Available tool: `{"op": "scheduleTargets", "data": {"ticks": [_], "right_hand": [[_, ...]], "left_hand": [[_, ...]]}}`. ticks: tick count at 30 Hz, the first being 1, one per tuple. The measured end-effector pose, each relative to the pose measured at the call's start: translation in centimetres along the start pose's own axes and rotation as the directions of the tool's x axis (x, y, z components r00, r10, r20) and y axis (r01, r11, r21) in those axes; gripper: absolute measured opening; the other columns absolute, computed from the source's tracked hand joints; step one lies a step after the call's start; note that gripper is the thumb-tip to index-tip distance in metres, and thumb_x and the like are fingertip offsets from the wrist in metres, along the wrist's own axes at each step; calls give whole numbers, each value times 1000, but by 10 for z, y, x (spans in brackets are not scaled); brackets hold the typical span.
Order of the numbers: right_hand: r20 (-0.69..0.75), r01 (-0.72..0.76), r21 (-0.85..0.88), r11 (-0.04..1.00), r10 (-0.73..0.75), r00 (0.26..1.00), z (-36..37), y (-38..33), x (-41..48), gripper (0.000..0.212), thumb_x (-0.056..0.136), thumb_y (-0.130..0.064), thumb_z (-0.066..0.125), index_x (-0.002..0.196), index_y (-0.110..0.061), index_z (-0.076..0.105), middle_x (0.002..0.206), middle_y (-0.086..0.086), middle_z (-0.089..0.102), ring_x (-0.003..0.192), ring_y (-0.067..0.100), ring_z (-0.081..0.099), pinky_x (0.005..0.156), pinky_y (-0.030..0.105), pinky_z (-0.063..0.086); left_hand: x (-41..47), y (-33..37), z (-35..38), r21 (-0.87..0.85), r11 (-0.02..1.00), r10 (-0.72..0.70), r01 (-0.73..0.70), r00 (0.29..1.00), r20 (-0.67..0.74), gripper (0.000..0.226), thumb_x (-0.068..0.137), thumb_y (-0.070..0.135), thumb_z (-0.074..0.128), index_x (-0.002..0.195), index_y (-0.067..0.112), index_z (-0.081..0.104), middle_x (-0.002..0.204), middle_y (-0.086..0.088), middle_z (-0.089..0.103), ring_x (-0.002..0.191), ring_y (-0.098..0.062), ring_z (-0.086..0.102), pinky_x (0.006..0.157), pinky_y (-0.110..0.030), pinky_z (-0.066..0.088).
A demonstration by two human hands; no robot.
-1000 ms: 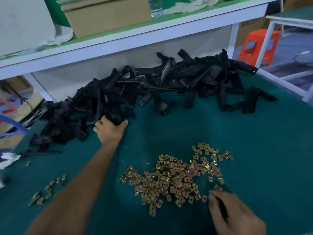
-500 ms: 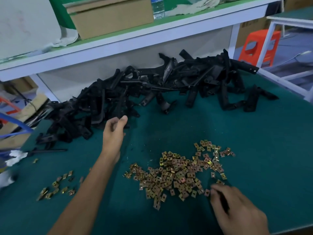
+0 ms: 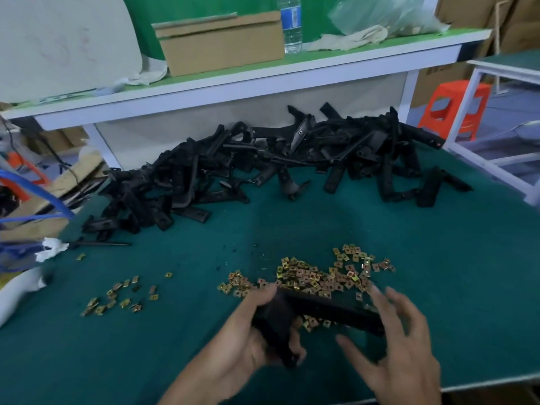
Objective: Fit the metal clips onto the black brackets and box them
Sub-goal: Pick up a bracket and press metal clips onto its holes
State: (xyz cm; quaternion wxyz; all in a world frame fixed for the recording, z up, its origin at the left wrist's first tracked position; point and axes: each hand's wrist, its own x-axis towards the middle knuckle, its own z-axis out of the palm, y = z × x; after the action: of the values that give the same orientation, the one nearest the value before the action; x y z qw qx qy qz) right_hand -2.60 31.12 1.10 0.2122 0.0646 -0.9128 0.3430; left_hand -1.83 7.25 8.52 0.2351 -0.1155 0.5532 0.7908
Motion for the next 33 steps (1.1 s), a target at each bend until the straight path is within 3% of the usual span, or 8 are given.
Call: {"op": "scheduleTargets", "data": {"ticks": [6, 10, 14, 16, 18, 22, 28, 33], "right_hand": [[5, 244, -91, 966, -245, 970, -1, 8, -5, 60, 70, -70, 59, 125, -45, 59, 132, -2, 57, 114, 25, 51, 56, 33, 55], [-41, 211, -14, 977, -211, 977, 7, 10, -5, 46, 82, -70, 59, 101, -33, 79, 72, -17, 69, 62, 4, 64, 63, 16, 45], [-95, 53, 113, 992, -42, 995, 8, 9, -5, 41, 75, -67, 65, 98, -35, 77, 54, -20, 57, 47, -2, 54, 60, 19, 46], [-113, 29, 116, 993, -16, 993, 7, 8, -5, 44, 74, -67, 65, 98, -33, 78, 55, -20, 57, 48, -4, 52, 59, 17, 46], [-118, 41, 104, 994, -29, 993, 7, 8, -5, 44, 76, -67, 65, 98, -32, 78, 56, -20, 59, 49, -4, 54, 60, 17, 46], [-155, 70, 56, 996, -61, 986, 10, 9, -5, 40, 77, -64, 65, 97, -31, 76, 56, -15, 61, 48, 2, 59, 60, 22, 45], [-131, 76, -16, 997, -78, 988, 8, 6, -4, 44, 79, -66, 59, 96, -29, 78, 57, -12, 62, 49, 9, 62, 48, 26, 49], [-121, 67, -12, 998, -68, 990, 5, 4, -4, 46, 79, -66, 60, 96, -28, 78, 58, -11, 63, 50, 11, 63, 48, 24, 49]], "left_hand": [[4, -10, 16, 17, 968, -252, 251, 967, 38, 82, 75, 78, 66, 96, 0, 71, 86, -23, 65, 80, -35, 66, 77, -42, 55], [20, -2, 9, 431, 890, -122, 148, 989, -87, 92, 85, 87, 19, 95, 16, 77, 93, -12, 77, 85, -23, 75, 76, -27, 56], [58, 13, -10, 881, 469, 439, -57, 881, -177, 56, 97, 67, 34, 92, 28, 75, 72, 17, 68, 66, -6, 62, 62, -24, 44], [83, 15, -25, 975, 221, 563, 34, 812, -156, 30, 105, 40, 47, 113, 26, 73, 102, 10, 70, 99, -13, 62, 84, -30, 49], [100, 13, -35, 985, 138, 538, 104, 827, -162, 32, 105, 34, 50, 130, 25, 67, 124, 0, 63, 123, -21, 50, 103, -36, 44], [115, 10, -41, 990, 120, 538, 71, 834, -125, 25, 102, 34, 55, 121, 30, 70, 115, 5, 64, 116, -19, 52, 98, -38, 46], [116, 16, -42, 974, 213, 511, 70, 842, -172, 12, 98, 29, 59, 89, 37, 60, 92, 19, 62, 84, 3, 56, 65, -19, 42], [114, 17, -43, 970, 237, 447, 51, 881, -155, 11, 101, 29, 57, 108, 27, 65, 109, 6, 62, 103, -13, 58, 87, -29, 47]]}}
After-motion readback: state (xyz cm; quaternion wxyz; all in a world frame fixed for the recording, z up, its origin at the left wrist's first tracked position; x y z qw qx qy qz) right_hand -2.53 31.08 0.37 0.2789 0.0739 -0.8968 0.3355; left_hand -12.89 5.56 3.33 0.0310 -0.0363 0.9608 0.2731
